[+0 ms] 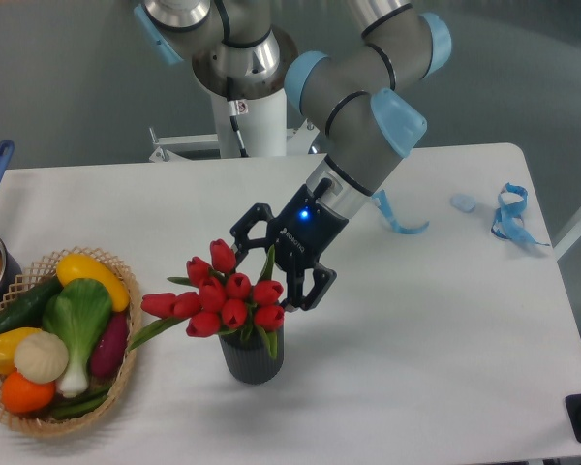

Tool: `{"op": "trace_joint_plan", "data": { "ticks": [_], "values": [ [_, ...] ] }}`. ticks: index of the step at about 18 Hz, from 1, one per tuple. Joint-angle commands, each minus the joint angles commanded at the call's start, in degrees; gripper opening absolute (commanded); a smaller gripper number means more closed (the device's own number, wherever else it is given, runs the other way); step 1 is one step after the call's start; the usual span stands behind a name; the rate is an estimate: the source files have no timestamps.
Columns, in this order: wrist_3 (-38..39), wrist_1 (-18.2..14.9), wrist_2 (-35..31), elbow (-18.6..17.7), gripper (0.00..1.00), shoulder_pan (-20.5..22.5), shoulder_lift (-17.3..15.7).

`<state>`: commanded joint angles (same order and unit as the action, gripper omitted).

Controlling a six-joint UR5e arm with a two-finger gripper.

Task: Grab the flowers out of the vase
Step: 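Close the gripper around the tulip stems above the vase rim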

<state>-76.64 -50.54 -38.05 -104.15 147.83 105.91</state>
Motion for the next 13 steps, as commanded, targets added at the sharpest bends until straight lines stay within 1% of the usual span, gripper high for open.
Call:
{"op": "trace_joint_plan", "data": {
  "ticks": [4, 7, 10, 12, 13],
  "values": [
    [-0.3, 0.4, 0.0, 0.2, 1.0, 0.0, 0.2],
    [-0.4, 1.9, 0.2, 0.3, 1.0, -1.1, 0.8],
    [-0.3, 2.1, 0.3, -0.5, 1.0, -2.1, 1.1],
    [-0.3, 2.1, 0.7, -0.1, 1.0, -2.4, 1.1],
    [-0.3, 2.1, 1.0, 0.1, 0.96, -2.4, 1.3]
  ]
}}
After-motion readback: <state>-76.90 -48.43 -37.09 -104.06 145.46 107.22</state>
